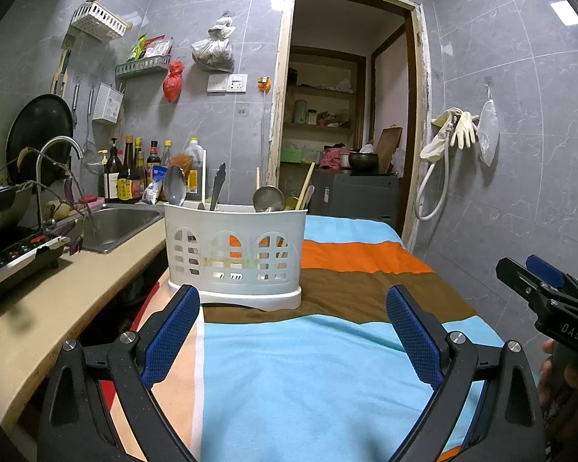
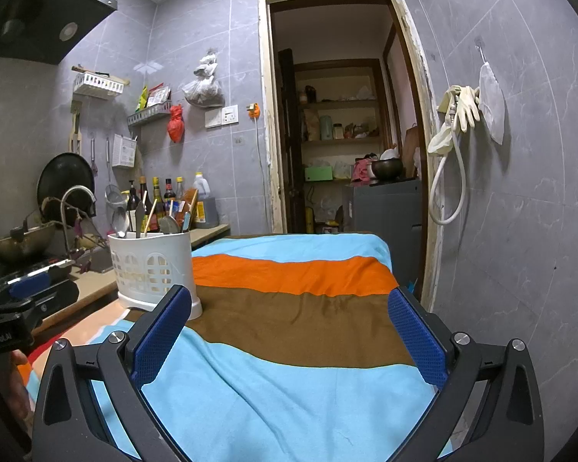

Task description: Organize utensils

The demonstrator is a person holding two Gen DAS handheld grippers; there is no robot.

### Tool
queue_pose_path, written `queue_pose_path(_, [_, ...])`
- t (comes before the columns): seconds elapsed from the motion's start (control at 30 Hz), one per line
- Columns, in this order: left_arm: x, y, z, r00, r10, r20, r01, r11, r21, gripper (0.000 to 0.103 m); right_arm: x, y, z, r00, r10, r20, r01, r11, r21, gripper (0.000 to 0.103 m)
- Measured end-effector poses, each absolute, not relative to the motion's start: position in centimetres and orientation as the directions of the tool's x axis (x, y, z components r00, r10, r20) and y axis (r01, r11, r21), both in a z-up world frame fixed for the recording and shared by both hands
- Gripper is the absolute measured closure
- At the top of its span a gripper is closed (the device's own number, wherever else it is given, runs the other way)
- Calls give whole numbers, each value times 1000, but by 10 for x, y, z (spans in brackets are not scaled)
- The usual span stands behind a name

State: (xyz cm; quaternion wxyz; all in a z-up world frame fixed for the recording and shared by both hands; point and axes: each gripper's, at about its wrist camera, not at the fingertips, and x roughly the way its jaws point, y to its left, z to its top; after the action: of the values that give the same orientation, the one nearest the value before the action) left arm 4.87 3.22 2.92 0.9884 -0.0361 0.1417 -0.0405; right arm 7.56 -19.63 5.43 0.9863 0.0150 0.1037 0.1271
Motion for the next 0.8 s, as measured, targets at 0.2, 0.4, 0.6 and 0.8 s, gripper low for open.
queue_pose_path(0.2, [47, 33, 29, 957, -86, -278, 65, 994, -85, 8, 76, -196, 54, 946, 253, -203, -247, 967, 58, 0])
queue_pose_path(0.4, [47, 34, 29, 956, -86, -280, 65, 994, -85, 8, 76, -196, 54, 946, 254, -204, -247, 967, 58, 0])
queue_pose_path(0.6, [47, 34, 29, 956, -85, -280, 64, 994, -85, 8, 76, -195, 54, 946, 254, -204, -247, 967, 59, 0])
queue_pose_path(0.8, [47, 34, 29, 956, -85, -281, 64, 994, -85, 8, 75, -195, 54, 945, 253, -205, -246, 967, 59, 0])
